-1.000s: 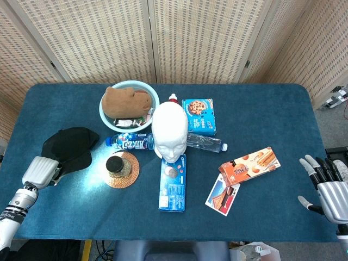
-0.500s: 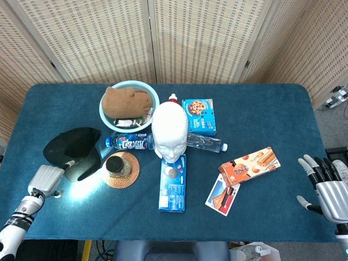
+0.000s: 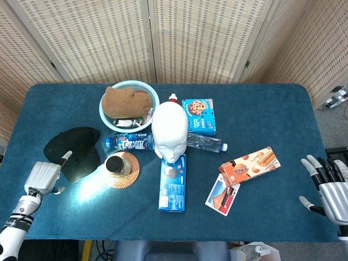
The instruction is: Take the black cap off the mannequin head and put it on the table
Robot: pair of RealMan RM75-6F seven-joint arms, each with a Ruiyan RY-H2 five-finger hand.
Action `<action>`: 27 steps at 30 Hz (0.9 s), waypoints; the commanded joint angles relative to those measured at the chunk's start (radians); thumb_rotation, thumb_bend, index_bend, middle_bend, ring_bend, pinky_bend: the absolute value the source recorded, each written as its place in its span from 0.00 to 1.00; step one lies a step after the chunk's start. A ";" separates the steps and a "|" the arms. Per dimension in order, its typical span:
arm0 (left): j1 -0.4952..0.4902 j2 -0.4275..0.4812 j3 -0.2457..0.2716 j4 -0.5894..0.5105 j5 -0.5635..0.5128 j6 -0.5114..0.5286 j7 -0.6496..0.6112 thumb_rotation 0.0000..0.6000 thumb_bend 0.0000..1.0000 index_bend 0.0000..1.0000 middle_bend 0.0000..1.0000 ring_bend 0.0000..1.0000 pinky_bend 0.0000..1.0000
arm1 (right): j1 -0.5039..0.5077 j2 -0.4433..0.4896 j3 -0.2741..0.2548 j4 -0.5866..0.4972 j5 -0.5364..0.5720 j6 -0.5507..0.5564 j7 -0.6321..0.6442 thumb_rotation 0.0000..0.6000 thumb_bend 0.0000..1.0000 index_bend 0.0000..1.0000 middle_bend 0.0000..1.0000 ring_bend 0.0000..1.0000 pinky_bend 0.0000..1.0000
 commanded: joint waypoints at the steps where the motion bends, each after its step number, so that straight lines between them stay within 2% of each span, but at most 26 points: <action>1: 0.039 0.015 -0.025 -0.031 0.038 0.085 -0.069 1.00 0.06 0.00 0.55 0.56 0.87 | 0.001 0.000 0.001 -0.001 0.001 -0.002 -0.001 1.00 0.19 0.10 0.02 0.00 0.00; 7: 0.104 0.006 -0.050 -0.042 0.092 0.230 -0.169 1.00 0.06 0.09 0.48 0.50 0.74 | 0.009 0.002 0.002 -0.006 0.007 -0.020 -0.010 1.00 0.19 0.10 0.02 0.00 0.00; 12: 0.147 0.019 -0.047 -0.073 0.093 0.275 -0.208 1.00 0.06 0.09 0.32 0.33 0.52 | 0.020 0.005 0.003 -0.015 0.009 -0.039 -0.021 1.00 0.19 0.10 0.04 0.00 0.00; 17: 0.188 0.026 -0.036 -0.097 0.119 0.327 -0.221 1.00 0.06 0.09 0.22 0.24 0.37 | 0.037 0.007 0.000 -0.023 0.002 -0.067 -0.033 1.00 0.19 0.10 0.04 0.00 0.00; 27: 0.241 0.023 0.005 -0.143 0.174 0.367 -0.187 1.00 0.06 0.09 0.21 0.24 0.35 | 0.061 -0.011 0.003 -0.013 -0.050 -0.059 -0.036 1.00 0.19 0.12 0.06 0.00 0.00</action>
